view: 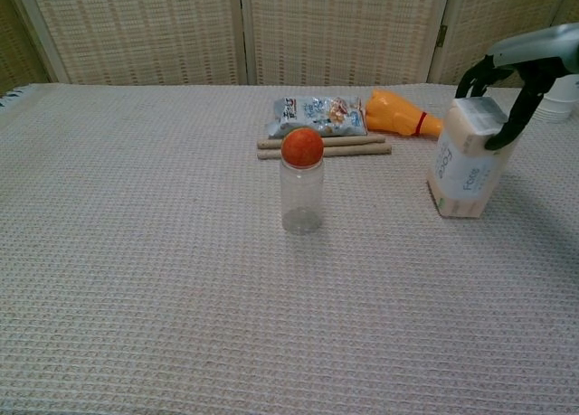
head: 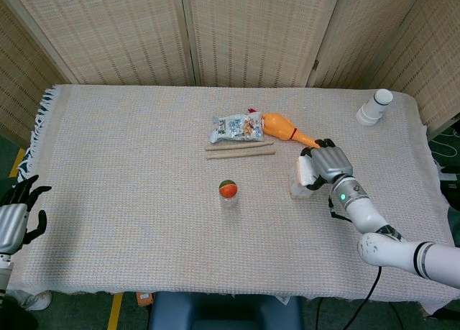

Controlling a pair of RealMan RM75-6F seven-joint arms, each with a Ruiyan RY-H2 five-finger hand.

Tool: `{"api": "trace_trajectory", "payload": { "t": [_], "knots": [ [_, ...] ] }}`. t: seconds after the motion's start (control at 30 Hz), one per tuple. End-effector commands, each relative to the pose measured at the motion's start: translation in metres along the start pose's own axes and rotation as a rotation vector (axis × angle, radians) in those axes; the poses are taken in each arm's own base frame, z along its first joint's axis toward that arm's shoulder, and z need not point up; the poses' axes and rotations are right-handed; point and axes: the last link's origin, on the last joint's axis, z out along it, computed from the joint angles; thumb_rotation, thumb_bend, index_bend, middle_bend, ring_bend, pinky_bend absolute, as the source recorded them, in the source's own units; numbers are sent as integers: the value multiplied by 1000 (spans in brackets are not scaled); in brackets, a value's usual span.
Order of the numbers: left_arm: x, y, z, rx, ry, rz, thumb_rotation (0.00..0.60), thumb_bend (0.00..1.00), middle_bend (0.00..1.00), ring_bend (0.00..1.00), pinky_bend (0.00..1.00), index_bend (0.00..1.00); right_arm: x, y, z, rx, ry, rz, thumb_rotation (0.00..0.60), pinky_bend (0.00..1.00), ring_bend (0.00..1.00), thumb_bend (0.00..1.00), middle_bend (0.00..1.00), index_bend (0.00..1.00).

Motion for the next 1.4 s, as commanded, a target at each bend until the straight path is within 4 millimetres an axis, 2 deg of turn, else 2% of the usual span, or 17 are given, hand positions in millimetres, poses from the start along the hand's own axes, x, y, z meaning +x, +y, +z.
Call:
{"api": "trace_trajectory", "payload": {
  "t": [0.03, 0.23, 0.3, 0.43, 0.57, 0.83, 1.03, 1.4],
  "knots": [
    [0, 0, 0, 0, -1, 1, 600, 632, 0, 0, 106, 220, 1, 1, 0, 14, 41, 23, 600, 0, 199, 239, 408, 421],
    [0, 0, 0, 1, 0, 1, 600, 632, 0, 0, 107, 220, 3, 4, -2, 50, 82, 116, 600, 0, 198, 250, 410, 412],
    [-1, 0, 0, -1, -3, 1, 600, 632, 0, 0, 106, 220, 3, 11, -3, 69, 144, 265, 600, 0, 189, 263, 410, 405],
    [-1, 1, 0, -1, -4, 2, 600, 633, 0, 0, 107, 220, -12, 26, 2, 115, 184, 408, 600, 0, 181, 267, 410, 405],
    [-2, 0, 0, 3, -5, 4, 600, 632, 0, 0, 107, 220, -30, 33, 14, 138, 199, 473, 600, 0, 180, 269, 410, 401],
    [-2, -2, 2, 11, -6, 6, 600, 632, 0, 0, 107, 220, -59, 28, 35, 219, 194, 609, 600, 0, 181, 283, 410, 404],
    [-1, -3, 2, 14, -4, 8, 600, 632, 0, 0, 107, 220, -69, 25, 47, 267, 219, 754, 600, 0, 186, 292, 410, 433],
    [-2, -4, 3, 20, -7, 8, 600, 632, 0, 0, 109, 220, -85, 31, 56, 272, 187, 719, 600, 0, 188, 300, 410, 444]
  ]
}}
